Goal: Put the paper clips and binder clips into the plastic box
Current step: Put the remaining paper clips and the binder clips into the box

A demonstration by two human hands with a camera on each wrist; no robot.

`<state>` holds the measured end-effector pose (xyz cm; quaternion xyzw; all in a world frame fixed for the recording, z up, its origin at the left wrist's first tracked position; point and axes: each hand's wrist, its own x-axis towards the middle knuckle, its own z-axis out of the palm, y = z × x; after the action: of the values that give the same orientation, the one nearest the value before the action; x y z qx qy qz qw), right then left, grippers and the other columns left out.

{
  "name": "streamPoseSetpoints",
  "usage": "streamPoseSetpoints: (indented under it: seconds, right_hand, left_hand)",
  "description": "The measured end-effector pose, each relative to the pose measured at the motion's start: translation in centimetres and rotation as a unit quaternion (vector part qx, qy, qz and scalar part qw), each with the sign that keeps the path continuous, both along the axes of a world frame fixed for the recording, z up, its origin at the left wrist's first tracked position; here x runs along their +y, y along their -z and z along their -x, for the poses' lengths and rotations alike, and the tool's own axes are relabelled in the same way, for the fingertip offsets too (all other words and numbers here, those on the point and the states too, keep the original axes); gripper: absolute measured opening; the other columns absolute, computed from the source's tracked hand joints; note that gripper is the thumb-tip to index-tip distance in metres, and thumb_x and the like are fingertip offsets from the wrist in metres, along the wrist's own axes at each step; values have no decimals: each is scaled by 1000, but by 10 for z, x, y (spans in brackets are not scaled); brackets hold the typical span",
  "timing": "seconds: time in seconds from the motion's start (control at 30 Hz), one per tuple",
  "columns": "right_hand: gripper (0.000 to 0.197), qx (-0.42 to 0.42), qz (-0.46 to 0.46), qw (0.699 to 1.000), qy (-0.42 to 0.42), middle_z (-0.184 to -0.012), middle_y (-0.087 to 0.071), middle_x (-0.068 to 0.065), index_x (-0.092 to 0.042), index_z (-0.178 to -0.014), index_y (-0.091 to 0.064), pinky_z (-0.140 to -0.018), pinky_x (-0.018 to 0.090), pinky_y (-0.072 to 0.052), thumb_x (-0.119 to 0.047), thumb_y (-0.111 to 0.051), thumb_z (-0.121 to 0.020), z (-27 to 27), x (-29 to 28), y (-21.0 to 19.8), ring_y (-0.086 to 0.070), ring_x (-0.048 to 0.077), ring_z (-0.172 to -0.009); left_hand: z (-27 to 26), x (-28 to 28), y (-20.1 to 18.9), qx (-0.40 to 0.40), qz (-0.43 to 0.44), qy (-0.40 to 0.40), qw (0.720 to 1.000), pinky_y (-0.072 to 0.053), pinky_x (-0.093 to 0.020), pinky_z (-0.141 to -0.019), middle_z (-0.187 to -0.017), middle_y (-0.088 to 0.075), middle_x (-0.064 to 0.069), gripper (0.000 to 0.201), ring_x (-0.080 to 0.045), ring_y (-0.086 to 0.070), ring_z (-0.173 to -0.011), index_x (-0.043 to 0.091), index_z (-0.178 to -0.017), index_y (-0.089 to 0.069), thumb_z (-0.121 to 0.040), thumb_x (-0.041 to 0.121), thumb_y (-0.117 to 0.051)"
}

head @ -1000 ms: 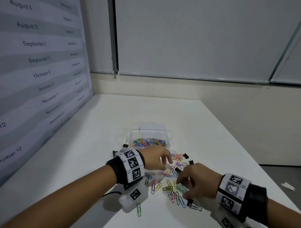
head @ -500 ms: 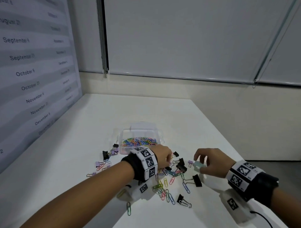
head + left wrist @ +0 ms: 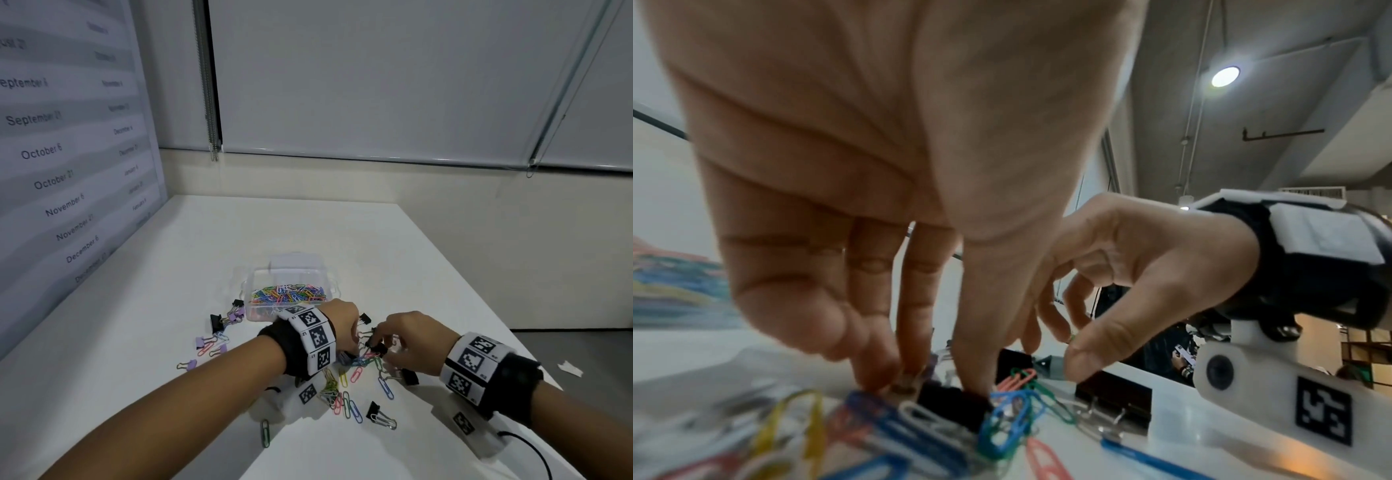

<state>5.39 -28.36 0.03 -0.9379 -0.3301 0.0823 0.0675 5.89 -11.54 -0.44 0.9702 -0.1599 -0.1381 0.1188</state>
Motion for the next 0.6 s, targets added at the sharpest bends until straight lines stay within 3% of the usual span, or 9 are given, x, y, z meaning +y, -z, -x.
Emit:
streamPoseSetpoints:
  seconds: [0.1,0.17,0.33,0.5,0.6]
  right_hand:
    - [28,20,30,999,4,-100,-66,-6,-28,-102,-67,-73,21,-42,-20,-63,-76,-5,9,2,-50,8,-80]
    - [22,25,37,999,15,-99,-68,-4,-26,-96,-68,-75,24,-46,-21,-66,-75,-8,11,4,-55,12,-83]
    - [11,21,26,999,8,-72,-57,-14,-21,-88,-71,-62,13,-38,-22,-67,-78,-8,14,4,-46,-1,-62]
    - [13,23,30,999,6,-77,-60,-9,-19,-89,-73,-55,6,-31,-27,-68,-79,-9,15,1,-44,-4,-57]
    - [13,22,21,999,14,-79,-67,-4,-19,-88,-74,-54,5,-31,-26,-69,-79,-10,15,0,-45,-4,-55]
  left_hand:
    - [-1,1,2,13,5,1,1000,-51,-32,-78,-105,-71,-14,27,-30,-66,-97,4,-99,-71,-80,23,-71]
    - [-2,2,1,18,12,4,1000,-51,-31,-79,-107,-71,-13,23,-29,-66,-98,6,-101,-72,-82,18,-69]
    - [1,6,1,13,20,5,1000,-46,-28,-71,-108,-71,-10,27,-26,-66,-94,4,-100,-72,-80,22,-70]
    - [0,7,1,11,9,21,1000,-42,-26,-65,-102,-73,-8,26,-25,-67,-89,4,-93,-74,-71,18,-78]
    - [1,8,0,3,5,9,1000,-42,-26,-64,-96,-72,-10,27,-21,-58,-77,4,-92,-73,-71,20,-78]
